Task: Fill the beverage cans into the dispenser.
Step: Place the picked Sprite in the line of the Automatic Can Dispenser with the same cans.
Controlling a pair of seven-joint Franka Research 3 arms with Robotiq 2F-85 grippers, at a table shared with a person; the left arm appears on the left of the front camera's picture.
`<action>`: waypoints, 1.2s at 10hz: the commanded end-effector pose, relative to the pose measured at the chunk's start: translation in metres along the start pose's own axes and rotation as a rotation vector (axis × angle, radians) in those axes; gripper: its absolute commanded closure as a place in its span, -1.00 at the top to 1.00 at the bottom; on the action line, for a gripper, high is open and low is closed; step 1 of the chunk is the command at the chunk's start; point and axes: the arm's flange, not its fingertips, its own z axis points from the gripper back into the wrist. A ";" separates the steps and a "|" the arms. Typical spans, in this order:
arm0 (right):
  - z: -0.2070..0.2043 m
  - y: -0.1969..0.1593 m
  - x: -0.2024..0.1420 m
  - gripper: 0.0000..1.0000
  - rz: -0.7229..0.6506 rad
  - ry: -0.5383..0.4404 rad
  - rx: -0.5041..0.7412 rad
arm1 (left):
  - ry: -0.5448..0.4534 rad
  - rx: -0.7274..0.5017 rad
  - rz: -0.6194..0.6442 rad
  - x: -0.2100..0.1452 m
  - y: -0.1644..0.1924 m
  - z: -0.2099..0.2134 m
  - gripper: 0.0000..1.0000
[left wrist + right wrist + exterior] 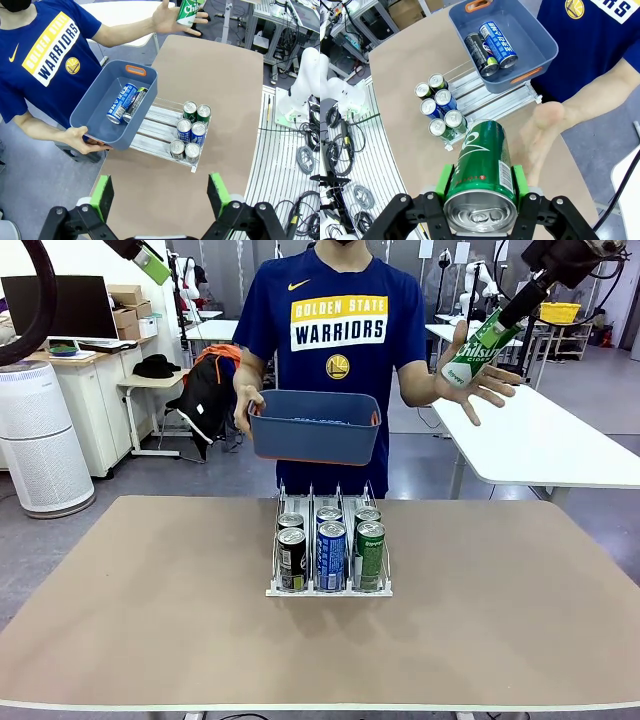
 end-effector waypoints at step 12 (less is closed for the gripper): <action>0.002 0.001 0.000 -0.99 0.001 -0.002 -0.001 | 0.002 -0.005 0.001 -0.001 -0.001 -0.001 1.00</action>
